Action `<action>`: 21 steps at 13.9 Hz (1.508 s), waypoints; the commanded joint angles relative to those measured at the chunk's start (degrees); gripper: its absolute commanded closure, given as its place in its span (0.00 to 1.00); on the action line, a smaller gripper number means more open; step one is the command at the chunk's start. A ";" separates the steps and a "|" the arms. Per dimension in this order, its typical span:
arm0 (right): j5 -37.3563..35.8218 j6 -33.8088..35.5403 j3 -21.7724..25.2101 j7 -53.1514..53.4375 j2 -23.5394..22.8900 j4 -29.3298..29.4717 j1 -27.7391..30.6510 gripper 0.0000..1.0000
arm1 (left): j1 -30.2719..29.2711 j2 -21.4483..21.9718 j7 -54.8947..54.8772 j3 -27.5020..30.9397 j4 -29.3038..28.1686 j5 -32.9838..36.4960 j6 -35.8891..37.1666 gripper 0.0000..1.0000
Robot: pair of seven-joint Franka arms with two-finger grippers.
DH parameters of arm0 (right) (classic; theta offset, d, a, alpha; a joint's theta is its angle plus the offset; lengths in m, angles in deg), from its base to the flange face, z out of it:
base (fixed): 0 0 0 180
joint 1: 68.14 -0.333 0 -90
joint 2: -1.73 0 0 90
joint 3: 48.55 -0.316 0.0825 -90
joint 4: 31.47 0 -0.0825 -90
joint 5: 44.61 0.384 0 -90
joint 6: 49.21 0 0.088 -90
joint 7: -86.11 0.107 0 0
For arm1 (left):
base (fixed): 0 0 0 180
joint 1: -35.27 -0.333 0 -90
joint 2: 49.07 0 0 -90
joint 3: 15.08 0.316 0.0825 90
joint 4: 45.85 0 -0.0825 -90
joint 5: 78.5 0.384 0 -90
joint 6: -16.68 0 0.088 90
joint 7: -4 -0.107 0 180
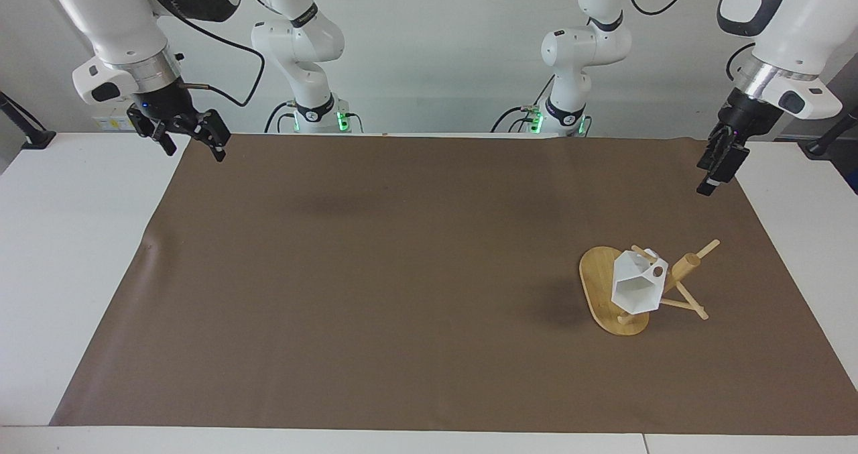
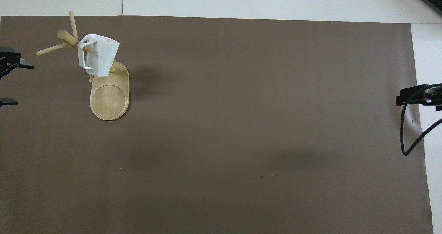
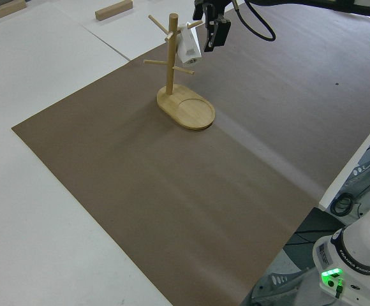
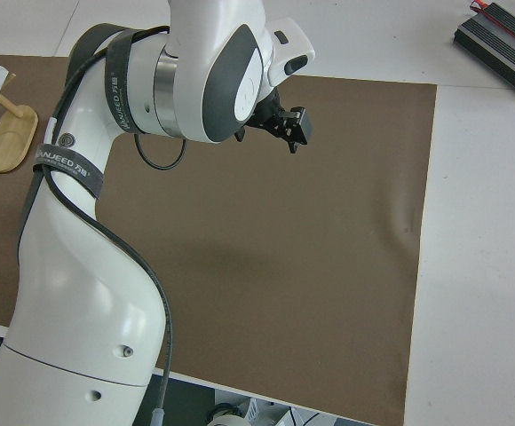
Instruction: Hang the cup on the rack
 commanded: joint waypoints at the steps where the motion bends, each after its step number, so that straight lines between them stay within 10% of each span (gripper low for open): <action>1: 0.93 0.45 -0.25 -0.56 1.22 -1.14 0.36 0.00 | -0.66 -0.11 -12.94 -0.44 1.51 1.76 2.85 0.00; 8: 0.93 0.45 -0.25 -0.65 1.22 -1.14 0.36 0.00 | 4.77 0.86 -40.66 2.10 1.95 6.48 8.11 0.00; 14: 0.93 0.45 -0.25 -0.65 1.22 -1.14 0.36 0.00 | 9.89 -3.27 -42.61 5.17 12.13 8.01 16.30 0.00; 21: 0.93 0.45 -0.25 -0.65 1.22 -1.14 0.36 0.00 | 8.93 -2.30 -46.31 3.44 9.93 7.65 14.44 0.00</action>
